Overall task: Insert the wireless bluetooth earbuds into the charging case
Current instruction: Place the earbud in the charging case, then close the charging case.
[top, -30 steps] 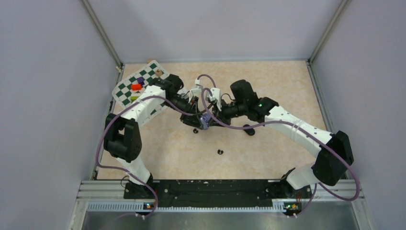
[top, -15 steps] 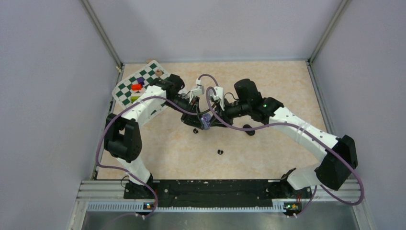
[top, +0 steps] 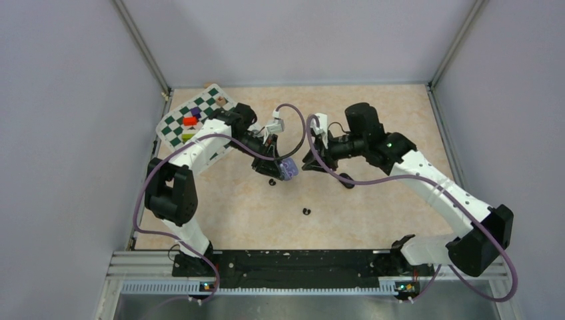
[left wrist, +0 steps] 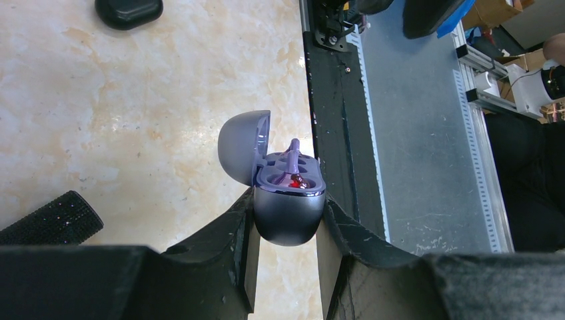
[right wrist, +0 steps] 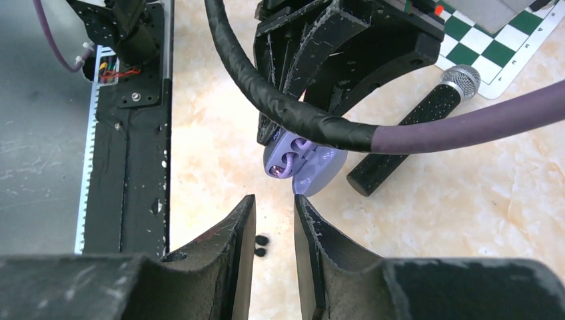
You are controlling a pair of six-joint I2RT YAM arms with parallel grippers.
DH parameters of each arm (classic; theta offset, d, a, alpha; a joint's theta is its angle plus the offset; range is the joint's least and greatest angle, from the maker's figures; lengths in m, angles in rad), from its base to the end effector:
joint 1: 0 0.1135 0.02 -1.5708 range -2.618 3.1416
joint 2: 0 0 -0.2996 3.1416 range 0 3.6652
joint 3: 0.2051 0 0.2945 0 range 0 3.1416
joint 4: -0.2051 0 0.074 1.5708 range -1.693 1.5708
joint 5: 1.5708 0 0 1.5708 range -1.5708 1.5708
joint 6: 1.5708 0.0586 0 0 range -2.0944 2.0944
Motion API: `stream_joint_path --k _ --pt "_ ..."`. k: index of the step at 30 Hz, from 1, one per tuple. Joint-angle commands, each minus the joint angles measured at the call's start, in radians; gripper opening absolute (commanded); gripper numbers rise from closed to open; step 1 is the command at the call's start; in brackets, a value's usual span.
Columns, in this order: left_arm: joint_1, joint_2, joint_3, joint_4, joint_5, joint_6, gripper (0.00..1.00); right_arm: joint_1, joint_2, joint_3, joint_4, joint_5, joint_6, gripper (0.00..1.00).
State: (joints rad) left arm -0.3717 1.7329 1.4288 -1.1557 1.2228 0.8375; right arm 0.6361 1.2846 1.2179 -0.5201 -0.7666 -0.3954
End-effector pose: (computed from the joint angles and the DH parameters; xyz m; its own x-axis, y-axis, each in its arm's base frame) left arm 0.3264 -0.1864 0.2867 -0.4557 0.4496 -0.7683 0.8358 -0.0809 -0.5430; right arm 0.2364 0.2251 0.3772 -0.0673 -0.3945 -0.9164 -0.9952 0.0913 0.0337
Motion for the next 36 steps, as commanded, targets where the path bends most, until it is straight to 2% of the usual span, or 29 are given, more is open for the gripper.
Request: stream_joint_path --k 1,10,20,26,36 --pt "0.003 -0.028 0.008 -0.003 0.042 0.021 0.00 -0.016 -0.046 0.076 -0.023 -0.041 -0.028 0.27" --pt "0.006 -0.034 0.004 -0.001 0.042 0.023 0.00 -0.057 -0.096 0.095 -0.045 -0.056 -0.037 0.29" --pt "0.007 -0.036 0.003 0.000 0.043 0.025 0.00 -0.156 -0.135 0.084 -0.014 -0.019 -0.016 0.32" --pt "0.006 -0.042 0.001 0.003 0.041 0.025 0.00 -0.216 -0.149 0.048 0.064 0.008 0.040 0.32" --pt "0.005 -0.046 0.000 0.003 0.042 0.026 0.00 -0.302 -0.160 -0.045 0.284 0.147 0.216 0.33"
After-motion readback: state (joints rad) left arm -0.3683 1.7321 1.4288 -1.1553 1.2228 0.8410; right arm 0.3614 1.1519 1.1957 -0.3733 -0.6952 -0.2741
